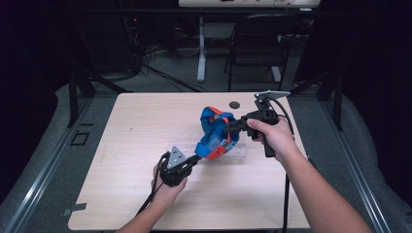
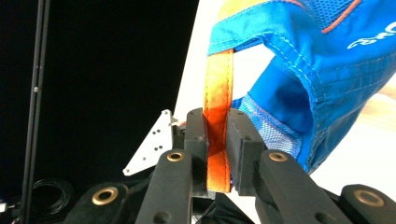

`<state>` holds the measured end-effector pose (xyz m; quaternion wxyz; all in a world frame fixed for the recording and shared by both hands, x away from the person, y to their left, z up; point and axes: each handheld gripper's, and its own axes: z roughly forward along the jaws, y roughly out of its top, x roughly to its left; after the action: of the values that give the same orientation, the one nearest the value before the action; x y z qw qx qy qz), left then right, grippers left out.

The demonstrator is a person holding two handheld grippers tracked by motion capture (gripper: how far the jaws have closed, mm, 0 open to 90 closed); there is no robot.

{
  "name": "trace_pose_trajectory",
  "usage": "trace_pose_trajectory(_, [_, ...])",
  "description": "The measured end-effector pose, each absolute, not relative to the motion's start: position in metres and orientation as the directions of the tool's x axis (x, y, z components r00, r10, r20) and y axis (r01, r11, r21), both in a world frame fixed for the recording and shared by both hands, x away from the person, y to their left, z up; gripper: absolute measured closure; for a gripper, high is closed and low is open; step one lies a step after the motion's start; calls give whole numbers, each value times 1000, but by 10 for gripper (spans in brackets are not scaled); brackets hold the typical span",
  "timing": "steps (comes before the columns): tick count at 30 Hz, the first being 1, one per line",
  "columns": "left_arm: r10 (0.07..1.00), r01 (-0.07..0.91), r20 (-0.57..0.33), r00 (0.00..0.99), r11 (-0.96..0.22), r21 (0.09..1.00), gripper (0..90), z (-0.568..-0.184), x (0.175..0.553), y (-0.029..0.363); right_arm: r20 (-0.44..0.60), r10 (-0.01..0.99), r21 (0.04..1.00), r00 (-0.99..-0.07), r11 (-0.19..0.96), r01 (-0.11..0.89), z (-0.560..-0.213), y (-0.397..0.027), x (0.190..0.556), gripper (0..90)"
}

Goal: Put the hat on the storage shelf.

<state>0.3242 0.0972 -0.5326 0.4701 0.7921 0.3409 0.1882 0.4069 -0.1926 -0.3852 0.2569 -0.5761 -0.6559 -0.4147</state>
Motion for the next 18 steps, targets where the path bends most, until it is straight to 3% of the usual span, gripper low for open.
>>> trace_pose_trajectory(13, [715,382,-53,697,-308,871,861,-532,325,98,798,573,260,-188,-45,965,-389,-201,410,787])
trace_pose_trajectory(18, [717,378,-52,695,-303,875,854,-531,324,99,797,575,264,-183,-60,963,-390,-205,410,731])
